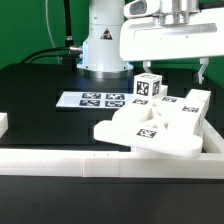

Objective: Assemble chair

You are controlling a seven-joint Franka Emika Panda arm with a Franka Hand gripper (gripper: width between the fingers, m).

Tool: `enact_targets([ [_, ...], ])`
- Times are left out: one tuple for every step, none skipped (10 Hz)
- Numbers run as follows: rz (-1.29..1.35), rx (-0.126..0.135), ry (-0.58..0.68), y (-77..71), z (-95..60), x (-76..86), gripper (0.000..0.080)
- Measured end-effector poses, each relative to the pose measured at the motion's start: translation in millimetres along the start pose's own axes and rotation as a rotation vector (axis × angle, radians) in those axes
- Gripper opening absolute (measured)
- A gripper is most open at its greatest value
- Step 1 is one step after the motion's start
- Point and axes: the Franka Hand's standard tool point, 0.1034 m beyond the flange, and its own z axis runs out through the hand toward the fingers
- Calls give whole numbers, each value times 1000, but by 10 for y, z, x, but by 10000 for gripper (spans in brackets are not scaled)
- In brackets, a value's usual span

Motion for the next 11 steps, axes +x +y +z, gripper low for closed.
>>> enact_targets([
  [-11,-2,3,-8,61,-78,649],
  [-6,-3,-2,-22,118,-178,649],
  [8,-3,-6,-33,151,-267,649],
  [-3,-2,-7,-33,145,-242,649],
  [-2,-5,-18,-21,146,-232,649],
  [-4,-5,-18,-24,150,-238,649],
  [-5,-6,-19,-21,151,-240,649],
  [-29,-17,-67,14,164,-279,649],
  [-32,-24,-105,23,167,-304,649],
  [-62,-33,-177,46,164,-340,649],
  [-54,-39,-239,62,155,-324,649],
])
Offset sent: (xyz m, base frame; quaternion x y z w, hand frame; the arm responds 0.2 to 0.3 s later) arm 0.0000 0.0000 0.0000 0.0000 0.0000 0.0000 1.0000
